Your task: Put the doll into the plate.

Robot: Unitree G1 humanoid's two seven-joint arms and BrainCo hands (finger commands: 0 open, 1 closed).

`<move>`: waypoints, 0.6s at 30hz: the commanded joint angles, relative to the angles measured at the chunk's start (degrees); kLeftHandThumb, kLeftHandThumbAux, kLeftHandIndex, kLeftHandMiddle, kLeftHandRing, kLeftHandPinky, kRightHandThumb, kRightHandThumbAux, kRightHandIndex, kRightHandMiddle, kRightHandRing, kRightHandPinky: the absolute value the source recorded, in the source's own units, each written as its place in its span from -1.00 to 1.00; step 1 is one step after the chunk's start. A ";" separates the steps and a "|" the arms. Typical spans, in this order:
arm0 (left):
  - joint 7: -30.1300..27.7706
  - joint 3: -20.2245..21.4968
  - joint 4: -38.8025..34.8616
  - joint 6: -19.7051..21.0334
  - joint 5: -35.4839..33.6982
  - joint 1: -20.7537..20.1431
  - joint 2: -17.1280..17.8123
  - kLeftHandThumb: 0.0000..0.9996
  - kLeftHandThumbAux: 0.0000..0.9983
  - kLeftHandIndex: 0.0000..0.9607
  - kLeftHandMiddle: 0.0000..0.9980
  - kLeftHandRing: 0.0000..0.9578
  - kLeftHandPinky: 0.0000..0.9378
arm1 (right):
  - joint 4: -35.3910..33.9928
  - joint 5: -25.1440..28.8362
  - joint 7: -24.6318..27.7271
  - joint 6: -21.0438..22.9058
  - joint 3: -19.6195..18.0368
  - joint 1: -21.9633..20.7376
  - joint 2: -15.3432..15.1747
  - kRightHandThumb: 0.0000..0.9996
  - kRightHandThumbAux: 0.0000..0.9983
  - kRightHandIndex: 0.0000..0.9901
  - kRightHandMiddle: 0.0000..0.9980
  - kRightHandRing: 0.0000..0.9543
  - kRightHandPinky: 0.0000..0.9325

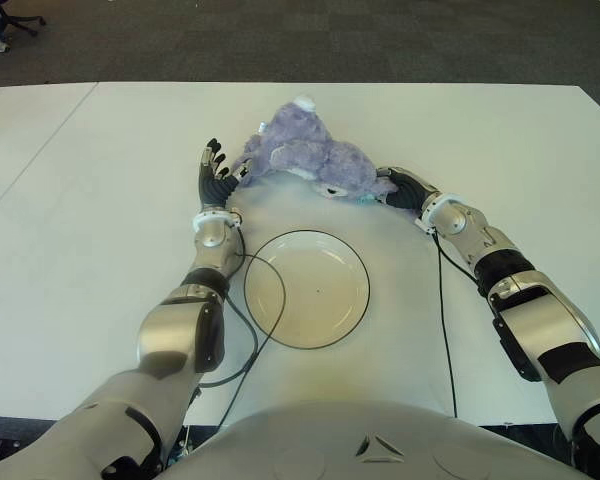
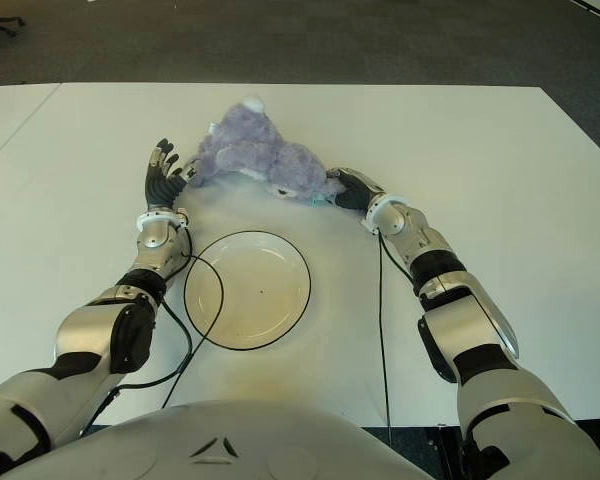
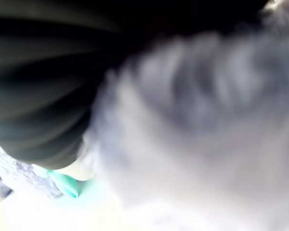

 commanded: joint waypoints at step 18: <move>-0.56 -0.46 5.04 4.73 0.38 9.85 -3.07 -0.82 0.50 -0.86 -0.80 -0.78 -0.73 | 17.43 -2.63 -10.31 8.19 -2.42 -8.71 8.12 0.40 0.44 -0.11 0.63 0.72 0.73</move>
